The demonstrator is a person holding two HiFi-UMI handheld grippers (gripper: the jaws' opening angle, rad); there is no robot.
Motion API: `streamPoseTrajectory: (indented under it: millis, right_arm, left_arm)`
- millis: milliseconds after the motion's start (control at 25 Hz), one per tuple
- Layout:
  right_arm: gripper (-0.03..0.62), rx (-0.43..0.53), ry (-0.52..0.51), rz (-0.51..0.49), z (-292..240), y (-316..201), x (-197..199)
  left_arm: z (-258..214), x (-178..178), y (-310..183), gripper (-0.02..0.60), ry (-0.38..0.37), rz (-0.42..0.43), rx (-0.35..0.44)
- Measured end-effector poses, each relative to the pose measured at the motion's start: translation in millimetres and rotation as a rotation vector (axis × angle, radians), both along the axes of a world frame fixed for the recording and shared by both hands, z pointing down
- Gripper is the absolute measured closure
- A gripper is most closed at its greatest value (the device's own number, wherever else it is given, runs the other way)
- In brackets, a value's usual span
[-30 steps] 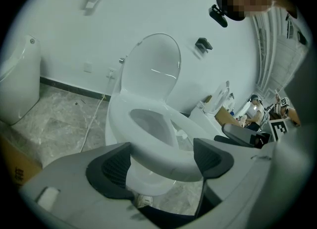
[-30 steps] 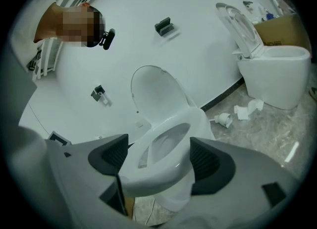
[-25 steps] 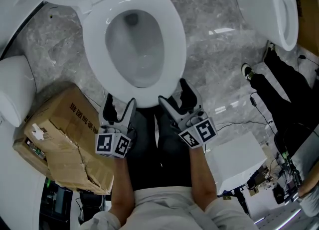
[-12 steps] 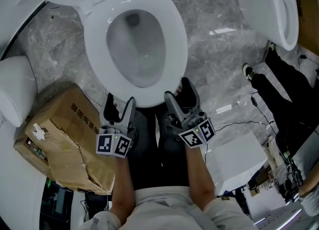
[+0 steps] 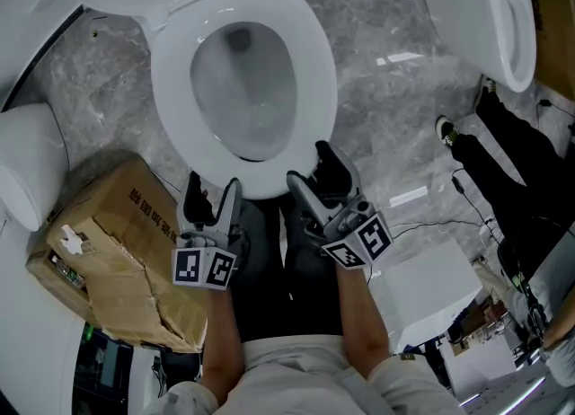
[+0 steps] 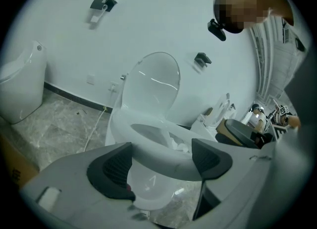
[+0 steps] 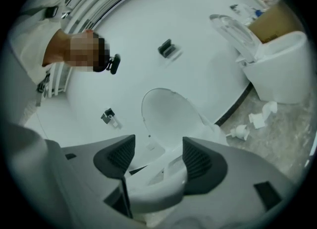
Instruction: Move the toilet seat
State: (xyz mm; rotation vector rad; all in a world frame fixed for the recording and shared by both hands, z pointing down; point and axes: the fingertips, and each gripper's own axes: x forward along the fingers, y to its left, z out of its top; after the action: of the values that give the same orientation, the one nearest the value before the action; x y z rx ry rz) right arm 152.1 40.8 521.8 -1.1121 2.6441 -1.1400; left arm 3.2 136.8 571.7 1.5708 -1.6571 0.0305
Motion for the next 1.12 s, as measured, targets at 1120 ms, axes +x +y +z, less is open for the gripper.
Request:
streamPoseTrajectory:
  millis: [1120]
  right_arm:
    - [0.367, 0.242, 0.157, -0.207, -71.5, -24.3, -48.9]
  left_arm:
    - [-73.0, -24.5, -46.2, 0.336, -0.167, 0.104, 0.165]
